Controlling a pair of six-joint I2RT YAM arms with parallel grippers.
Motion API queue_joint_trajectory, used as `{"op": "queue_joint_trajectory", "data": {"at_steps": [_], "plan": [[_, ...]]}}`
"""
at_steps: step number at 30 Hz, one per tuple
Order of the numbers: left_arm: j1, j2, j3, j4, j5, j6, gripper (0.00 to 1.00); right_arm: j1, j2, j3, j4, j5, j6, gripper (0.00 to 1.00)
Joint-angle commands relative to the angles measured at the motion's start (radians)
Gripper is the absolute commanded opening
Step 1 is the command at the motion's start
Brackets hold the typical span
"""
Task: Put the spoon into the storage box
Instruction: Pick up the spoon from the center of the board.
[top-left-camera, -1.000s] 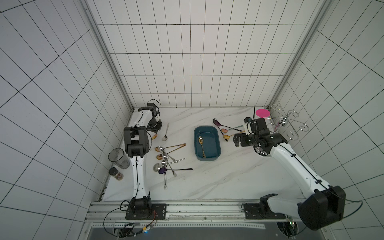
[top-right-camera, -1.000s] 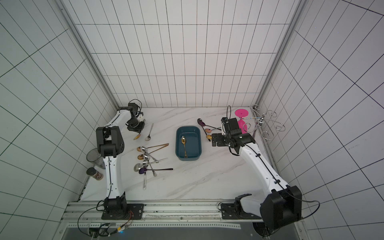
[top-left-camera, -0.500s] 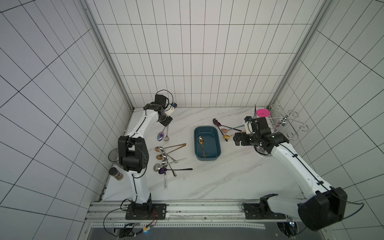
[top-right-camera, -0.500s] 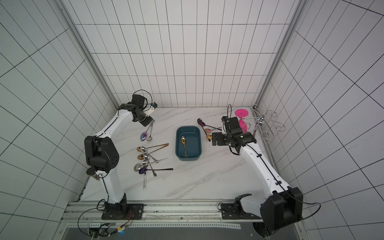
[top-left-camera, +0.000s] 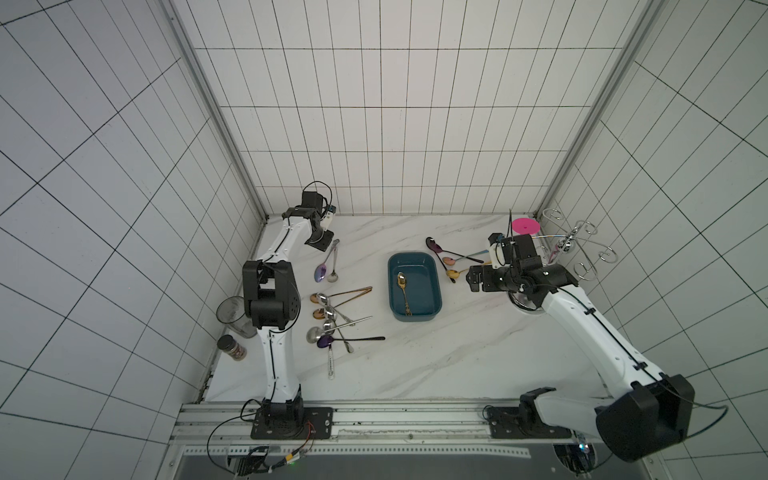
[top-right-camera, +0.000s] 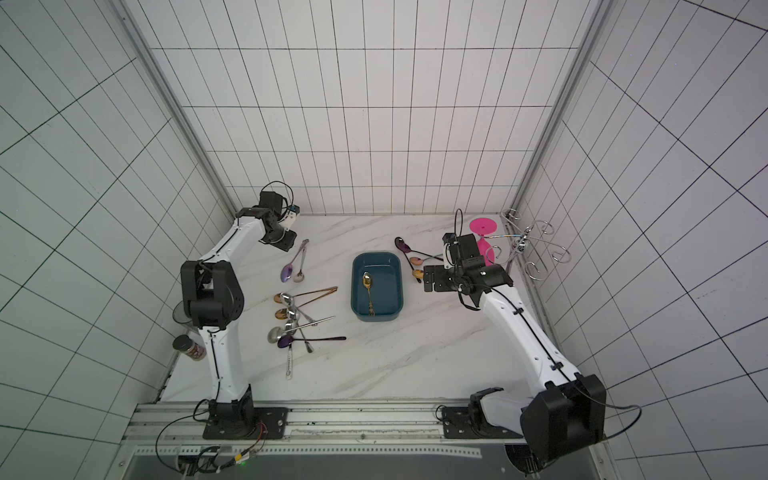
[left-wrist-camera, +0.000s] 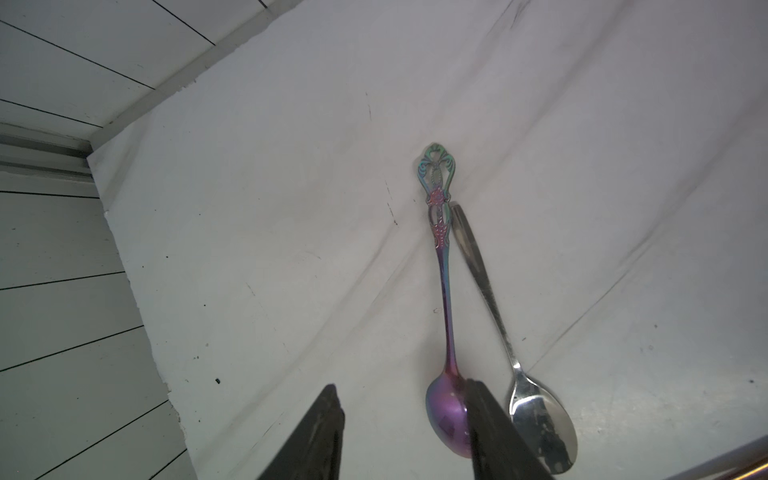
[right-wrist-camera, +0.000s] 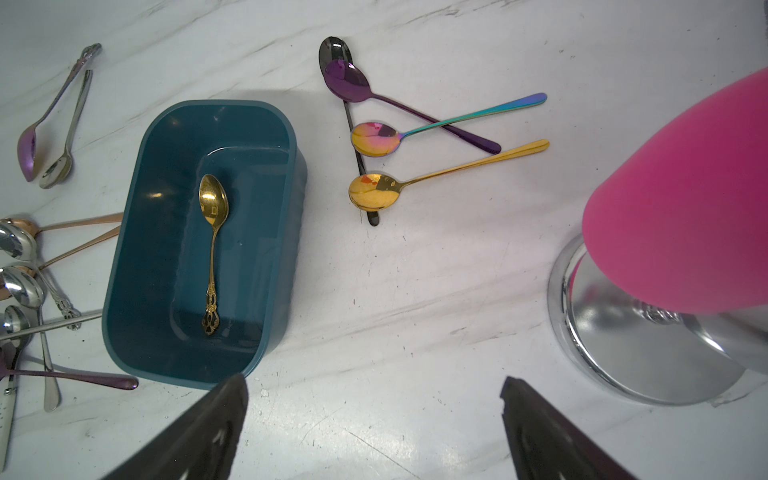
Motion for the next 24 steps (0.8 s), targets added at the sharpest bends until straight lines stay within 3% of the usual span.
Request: {"op": "queue_joint_trajectory", "data": {"at_steps": [1, 5, 17, 21, 24], "plan": [[-0.010, 0.040, -0.002, 0.004, -0.018, -0.036, 0.52, 0.000, -0.022, 0.023, 0.002, 0.000, 0.013, 0.99], [-0.008, 0.075, -0.012, 0.028, -0.020, -0.037, 0.58, 0.000, -0.020, 0.024, -0.006, 0.003, 0.010, 0.99], [-0.005, 0.171, -0.033, 0.057, -0.021, -0.014, 0.56, 0.000, -0.022, 0.012, 0.002, -0.001, 0.009, 0.99], [-0.004, 0.194, -0.032, 0.061, -0.015, -0.013, 0.53, 0.000, -0.029, 0.009, 0.004, 0.003, 0.012, 0.99], [-0.004, 0.204, -0.033, 0.067, -0.009, -0.008, 0.43, 0.000, -0.024, 0.014, -0.002, 0.004, 0.009, 0.99]]}}
